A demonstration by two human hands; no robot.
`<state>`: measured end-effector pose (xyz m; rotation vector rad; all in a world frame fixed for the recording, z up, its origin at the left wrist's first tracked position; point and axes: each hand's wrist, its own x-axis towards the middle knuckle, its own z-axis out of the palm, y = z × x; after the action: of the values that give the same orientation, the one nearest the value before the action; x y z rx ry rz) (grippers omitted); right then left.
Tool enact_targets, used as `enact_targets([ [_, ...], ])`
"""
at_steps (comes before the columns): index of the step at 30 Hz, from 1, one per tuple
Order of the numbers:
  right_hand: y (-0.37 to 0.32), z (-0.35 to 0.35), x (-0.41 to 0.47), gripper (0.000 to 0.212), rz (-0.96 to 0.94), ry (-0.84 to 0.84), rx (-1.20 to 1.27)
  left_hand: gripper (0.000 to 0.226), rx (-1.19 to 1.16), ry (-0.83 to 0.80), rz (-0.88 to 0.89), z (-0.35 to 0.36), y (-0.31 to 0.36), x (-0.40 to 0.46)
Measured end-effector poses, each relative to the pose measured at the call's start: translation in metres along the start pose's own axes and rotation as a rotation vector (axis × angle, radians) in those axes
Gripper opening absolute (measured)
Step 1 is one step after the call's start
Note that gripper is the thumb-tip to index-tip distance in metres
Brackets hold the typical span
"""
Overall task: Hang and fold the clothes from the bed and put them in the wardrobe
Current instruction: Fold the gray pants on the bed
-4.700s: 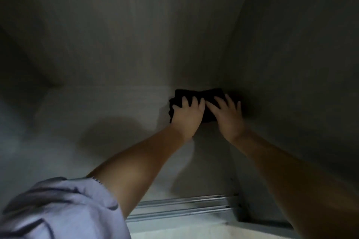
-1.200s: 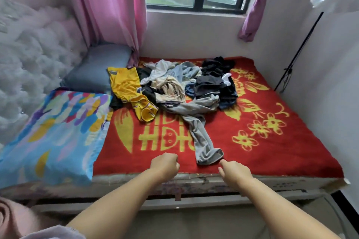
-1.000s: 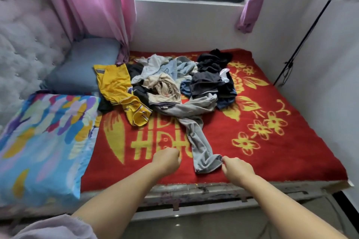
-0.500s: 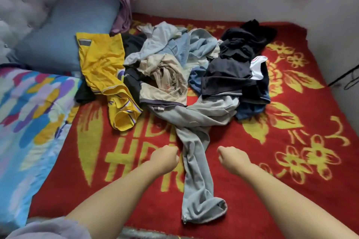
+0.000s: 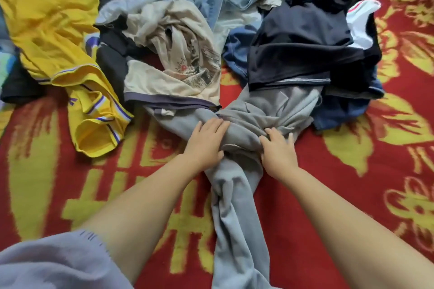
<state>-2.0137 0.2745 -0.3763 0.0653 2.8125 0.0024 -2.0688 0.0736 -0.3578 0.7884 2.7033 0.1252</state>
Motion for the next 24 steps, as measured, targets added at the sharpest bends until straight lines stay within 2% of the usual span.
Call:
enact_targets([
  [4,-0.013,0.0,-0.032,0.026,-0.086,-0.004,0.096,0.081,0.125,-0.083,0.009,0.002,0.004,-0.011],
  [7,-0.034,-0.019,-0.065,0.023,-0.18,-0.027,0.159,0.054,0.134,-0.203,0.062,-0.012,-0.005,-0.028],
  [11,-0.075,-0.046,-0.113,0.015,-0.202,-0.138,0.376,0.028,0.145,-0.222,0.125,-0.035,-0.014,-0.071],
  [14,-0.094,-0.07,-0.147,0.016,-0.229,-0.188,0.519,0.026,-0.012,-0.127,0.082,-0.051,-0.024,-0.125],
  [18,-0.109,-0.12,-0.185,0.014,-0.334,-0.183,0.663,0.019,-0.3,0.034,-0.089,-0.077,-0.026,-0.202],
  [21,-0.114,-0.16,-0.202,0.014,-0.347,-0.096,0.771,0.02,-0.495,0.131,-0.221,-0.125,-0.015,-0.232],
  [24,-0.105,-0.191,-0.213,0.009,-0.27,-0.008,0.82,0.013,-0.695,0.207,-0.237,-0.182,0.003,-0.25],
])
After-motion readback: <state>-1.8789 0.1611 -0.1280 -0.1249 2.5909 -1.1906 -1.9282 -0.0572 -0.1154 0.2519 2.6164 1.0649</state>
